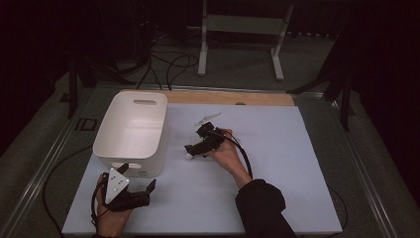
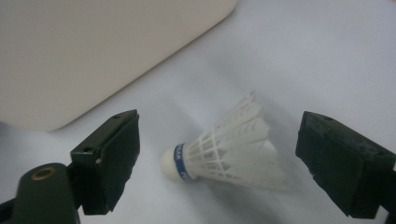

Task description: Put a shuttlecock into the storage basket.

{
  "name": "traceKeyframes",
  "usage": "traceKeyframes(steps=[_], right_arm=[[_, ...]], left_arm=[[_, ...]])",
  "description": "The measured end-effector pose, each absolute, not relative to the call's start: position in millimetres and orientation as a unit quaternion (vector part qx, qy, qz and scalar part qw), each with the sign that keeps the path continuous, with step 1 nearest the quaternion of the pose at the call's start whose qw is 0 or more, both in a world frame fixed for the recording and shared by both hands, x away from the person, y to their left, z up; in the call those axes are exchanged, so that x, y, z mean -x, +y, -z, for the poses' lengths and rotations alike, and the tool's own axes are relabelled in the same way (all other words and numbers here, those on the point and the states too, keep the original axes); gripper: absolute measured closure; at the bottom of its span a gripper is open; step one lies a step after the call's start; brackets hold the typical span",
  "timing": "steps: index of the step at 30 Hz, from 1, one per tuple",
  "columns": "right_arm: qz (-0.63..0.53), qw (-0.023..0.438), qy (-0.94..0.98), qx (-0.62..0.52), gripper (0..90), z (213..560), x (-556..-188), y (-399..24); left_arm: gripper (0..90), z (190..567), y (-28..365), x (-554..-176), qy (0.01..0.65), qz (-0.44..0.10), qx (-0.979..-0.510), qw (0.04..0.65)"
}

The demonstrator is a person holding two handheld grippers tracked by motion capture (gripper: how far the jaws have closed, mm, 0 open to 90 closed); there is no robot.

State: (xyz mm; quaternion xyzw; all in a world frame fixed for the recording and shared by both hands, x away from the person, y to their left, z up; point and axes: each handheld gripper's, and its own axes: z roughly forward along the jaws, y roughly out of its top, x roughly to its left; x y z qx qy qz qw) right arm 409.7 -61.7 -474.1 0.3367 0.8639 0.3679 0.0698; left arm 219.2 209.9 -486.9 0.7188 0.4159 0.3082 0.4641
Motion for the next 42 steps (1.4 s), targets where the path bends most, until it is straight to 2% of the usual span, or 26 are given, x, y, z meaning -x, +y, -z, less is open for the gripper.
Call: traceKeyframes(steps=[5,10,12,14,17,18,23,25,26,36,42], right_arm=[[-0.362,0.055,0.871,-0.326,19.5,477,-410,-62],[-0.362,0.048,0.875,-0.316,28.5,476,-406,-62],[-0.369,0.048,0.876,-0.307,36.6,473,-402,-62],[-0.372,0.046,0.877,-0.301,38.7,471,-401,-62],[-0.371,0.049,0.882,-0.287,46.6,467,-396,-59],[-0.370,0.048,0.885,-0.280,51.7,466,-394,-58],[-0.359,0.040,0.893,-0.269,60.4,468,-390,-54],[-0.356,0.040,0.898,-0.256,66.3,469,-390,-52],[-0.354,0.046,0.901,-0.248,73.0,470,-389,-51],[-0.341,0.055,0.906,-0.245,87.9,469,-388,-49],[-0.336,0.062,0.908,-0.244,89.3,467,-388,-50]], left_arm=[[0.1,487,210,-219,0.416,-0.308,-0.719,0.464],[0.1,487,209,-219,0.416,-0.309,-0.719,0.464],[0.1,487,209,-219,0.416,-0.308,-0.719,0.464],[0.1,487,209,-219,0.416,-0.309,-0.719,0.464],[0.1,487,209,-219,0.415,-0.309,-0.720,0.462],[0.1,487,209,-219,0.415,-0.309,-0.720,0.462],[0.1,487,209,-219,0.416,-0.309,-0.719,0.463],[0.1,487,209,-219,0.416,-0.309,-0.719,0.463],[0.1,487,209,-219,0.416,-0.309,-0.719,0.463],[0.1,487,209,-219,0.416,-0.309,-0.720,0.463],[0.1,487,209,-219,0.416,-0.309,-0.720,0.462]])
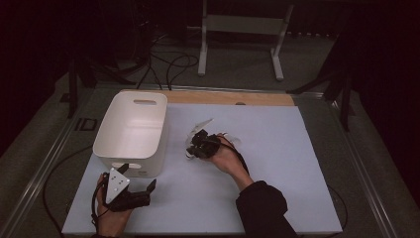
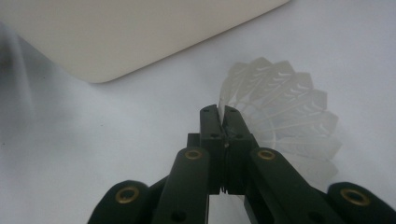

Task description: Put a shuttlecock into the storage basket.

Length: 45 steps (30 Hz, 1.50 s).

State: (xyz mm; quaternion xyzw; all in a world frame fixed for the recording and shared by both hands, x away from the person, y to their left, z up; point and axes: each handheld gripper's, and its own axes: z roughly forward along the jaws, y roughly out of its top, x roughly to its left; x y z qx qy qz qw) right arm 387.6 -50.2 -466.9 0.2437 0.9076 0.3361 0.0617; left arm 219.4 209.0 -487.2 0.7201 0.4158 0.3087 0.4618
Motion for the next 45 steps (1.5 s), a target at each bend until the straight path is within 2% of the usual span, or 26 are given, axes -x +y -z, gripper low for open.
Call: traceKeyframes(steps=[22,45], right_arm=[[-0.350,0.090,0.897,-0.255,89.5,453,-381,-53],[-0.369,0.096,0.881,-0.282,89.7,440,-378,-58]], left_arm=[[0.1,487,209,-219,0.417,-0.309,-0.719,0.463],[0.1,487,209,-219,0.416,-0.309,-0.720,0.462]])
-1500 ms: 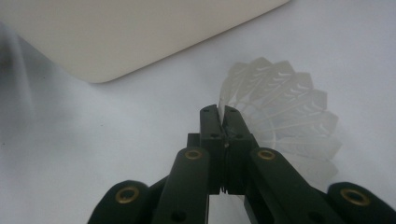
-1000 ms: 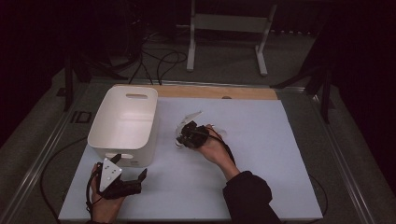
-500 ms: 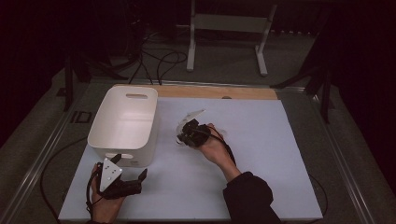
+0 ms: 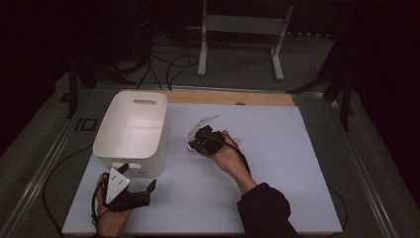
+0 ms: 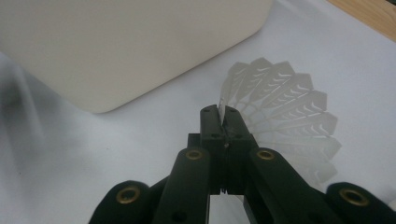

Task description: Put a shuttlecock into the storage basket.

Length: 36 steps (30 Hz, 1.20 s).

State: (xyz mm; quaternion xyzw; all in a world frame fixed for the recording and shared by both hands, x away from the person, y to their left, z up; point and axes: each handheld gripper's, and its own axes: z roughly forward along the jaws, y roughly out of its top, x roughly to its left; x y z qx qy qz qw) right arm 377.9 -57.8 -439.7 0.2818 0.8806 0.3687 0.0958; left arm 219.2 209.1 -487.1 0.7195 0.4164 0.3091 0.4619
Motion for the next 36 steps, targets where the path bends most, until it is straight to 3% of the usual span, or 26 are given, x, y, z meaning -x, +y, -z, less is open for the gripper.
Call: traceKeyframes(steps=[36], right_arm=[[-0.401,0.102,0.862,-0.292,89.7,409,-371,-64]], left_arm=[[0.1,487,209,-219,0.417,-0.309,-0.719,0.463]])
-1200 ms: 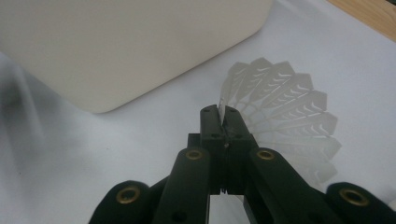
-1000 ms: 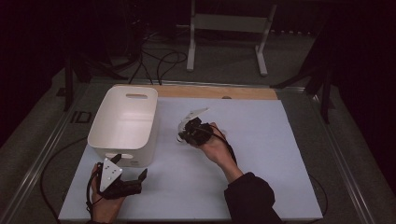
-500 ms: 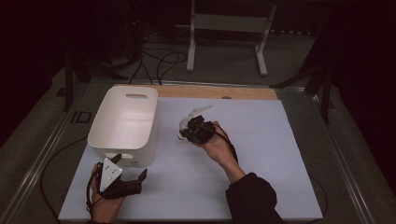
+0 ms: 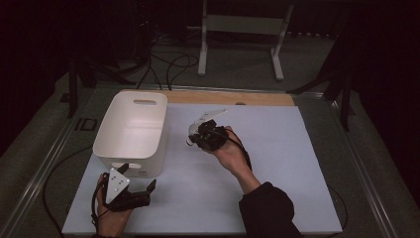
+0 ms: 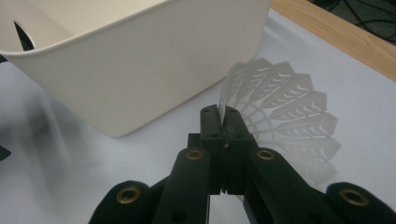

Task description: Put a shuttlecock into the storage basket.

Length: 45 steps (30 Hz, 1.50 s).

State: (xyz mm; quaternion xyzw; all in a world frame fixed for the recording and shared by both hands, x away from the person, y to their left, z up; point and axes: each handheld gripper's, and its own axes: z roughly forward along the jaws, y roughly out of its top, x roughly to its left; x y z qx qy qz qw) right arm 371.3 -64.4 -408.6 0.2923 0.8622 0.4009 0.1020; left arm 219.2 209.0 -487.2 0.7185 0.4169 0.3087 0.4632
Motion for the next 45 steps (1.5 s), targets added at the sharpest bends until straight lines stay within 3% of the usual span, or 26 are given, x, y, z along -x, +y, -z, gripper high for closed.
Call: traceKeyframes(steps=[45], right_arm=[[-0.440,0.105,0.848,-0.275,89.7,373,-363,-52]], left_arm=[[0.1,487,209,-219,0.416,-0.308,-0.720,0.461]])
